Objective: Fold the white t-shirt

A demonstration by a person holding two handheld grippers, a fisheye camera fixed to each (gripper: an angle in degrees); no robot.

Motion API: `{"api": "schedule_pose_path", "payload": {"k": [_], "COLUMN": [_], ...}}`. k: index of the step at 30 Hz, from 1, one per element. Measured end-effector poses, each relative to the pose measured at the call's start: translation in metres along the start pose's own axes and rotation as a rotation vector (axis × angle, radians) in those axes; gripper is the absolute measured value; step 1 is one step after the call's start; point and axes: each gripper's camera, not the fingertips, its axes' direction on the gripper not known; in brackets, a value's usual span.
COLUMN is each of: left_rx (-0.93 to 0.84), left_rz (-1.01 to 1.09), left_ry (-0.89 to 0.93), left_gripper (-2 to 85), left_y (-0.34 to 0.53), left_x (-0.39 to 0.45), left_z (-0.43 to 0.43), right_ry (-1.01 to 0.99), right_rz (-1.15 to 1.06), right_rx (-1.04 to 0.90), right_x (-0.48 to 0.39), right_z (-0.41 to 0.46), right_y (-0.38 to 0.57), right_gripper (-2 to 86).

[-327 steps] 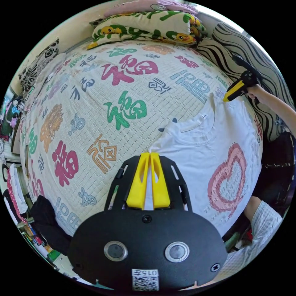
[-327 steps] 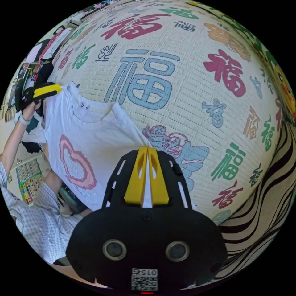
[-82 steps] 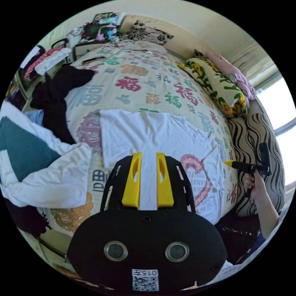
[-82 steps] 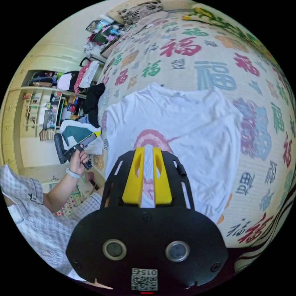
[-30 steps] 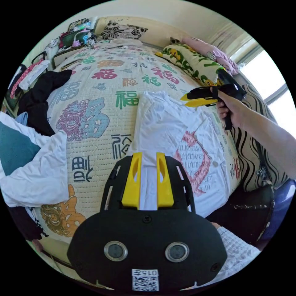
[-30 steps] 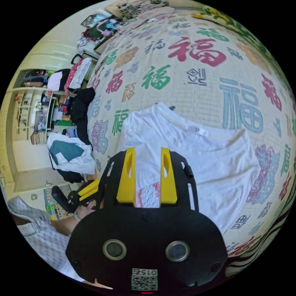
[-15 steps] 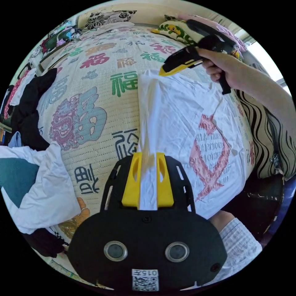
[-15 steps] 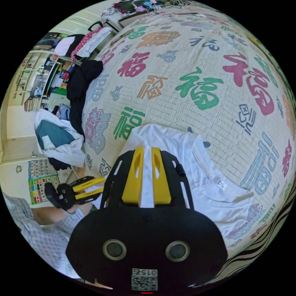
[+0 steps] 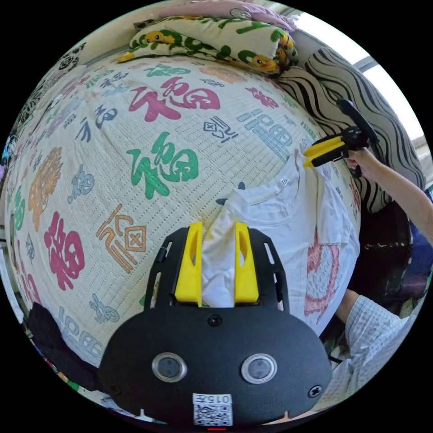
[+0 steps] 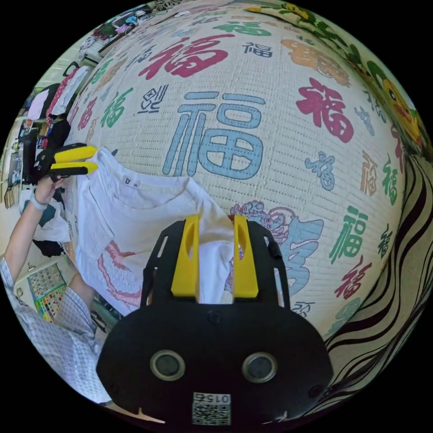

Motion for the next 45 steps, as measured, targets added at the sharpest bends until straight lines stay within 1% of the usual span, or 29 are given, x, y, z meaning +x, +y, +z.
{"api": "schedule_pose_path", "payload": {"k": [2,4,5,6,8,11,15,19,23,27,30,32,34,35,37,38,39,40,41,42,44,45], "left_rx": [-0.018,-0.034,-0.065,-0.076,-0.061,-0.032,-0.011,-0.021,-0.037,0.014,0.076,0.142,0.139,0.115,0.103,0.131,0.147,0.173,0.186,0.184,0.107,0.08], "left_rz": [0.081,0.094,0.1,0.088,0.074,0.089,0.117,0.176,0.227,0.175,0.111,0.045,-0.01,-0.085,-0.125,-0.135,-0.139,-0.14,-0.153,-0.161,-0.238,-0.27], "left_ry": [-0.1,-0.1,-0.045,-0.02,-0.046,-0.07,-0.071,-0.083,-0.158,-0.183,-0.261,-0.294,-0.293,-0.319,-0.35,-0.362,-0.359,-0.342,-0.316,-0.29,-0.146,-0.11], "left_gripper": [7.7,2.8,1.7,1.2,0.3,-0.1,-0.3,-0.4,-0.4,-0.3,-0.2,0.2,0.8,1.4,2.2,2.7,2.9,3.5,4.2,4.5,5.5,5.7], "left_y": [-0.01,-0.016,-0.02,-0.023,-0.031,-0.045,-0.066,-0.095,-0.122,-0.138,-0.154,-0.169,-0.175,-0.175,-0.163,-0.146,-0.135,-0.109,-0.077,-0.059,0.016,0.036], "left_x": [0.011,0.013,0.011,0.01,0.009,0.011,0.012,0.008,0.009,-0.006,-0.026,-0.047,-0.063,-0.073,-0.081,-0.082,-0.082,-0.08,-0.076,-0.074,-0.066,-0.063], "left_z": [0.001,-0.001,-0.002,-0.003,-0.015,-0.039,-0.066,-0.087,-0.092,-0.102,-0.115,-0.122,-0.115,-0.107,-0.097,-0.095,-0.095,-0.097,-0.098,-0.099,-0.091,-0.087], "right_ry": [0.051,0.022,-0.001,0.001,0.015,-0.026,-0.012,0.018,0.086,0.132,0.147,0.122,0.123,0.152,0.196,0.182,0.153,0.075,0.0,-0.034,-0.151,-0.172], "right_rz": [-0.066,-0.109,-0.112,-0.111,-0.098,-0.055,-0.046,-0.043,-0.038,-0.017,0.021,0.083,0.157,0.224,0.248,0.247,0.234,0.187,0.153,0.147,0.181,0.2], "right_rx": [-0.025,-0.054,-0.069,-0.07,-0.032,0.009,0.006,0.008,0.002,0.051,0.142,0.223,0.222,0.201,0.194,0.222,0.23,0.227,0.205,0.189,0.1,0.07], "right_x": [-0.008,-0.011,-0.01,-0.01,-0.004,0.009,0.02,0.031,0.039,0.051,0.065,0.078,0.091,0.1,0.111,0.119,0.123,0.129,0.135,0.137,0.144,0.145], "right_z": [-0.004,-0.009,-0.013,-0.015,-0.033,-0.061,-0.09,-0.117,-0.137,-0.161,-0.191,-0.209,-0.208,-0.203,-0.197,-0.194,-0.193,-0.187,-0.179,-0.174,-0.148,-0.141], "right_y": [0.006,0.009,0.01,0.012,0.019,0.025,0.028,0.028,0.024,0.021,0.012,0.001,-0.003,-0.001,0.015,0.035,0.047,0.075,0.108,0.126,0.205,0.224], "right_gripper": [5.8,2.0,0.5,0.2,-0.6,-0.9,-1.0,-1.0,-1.0,-0.8,-0.3,1.8,4.6,6.1,6.5,6.4,6.3,6.4,6.6,6.7,7.8,8.3]}}
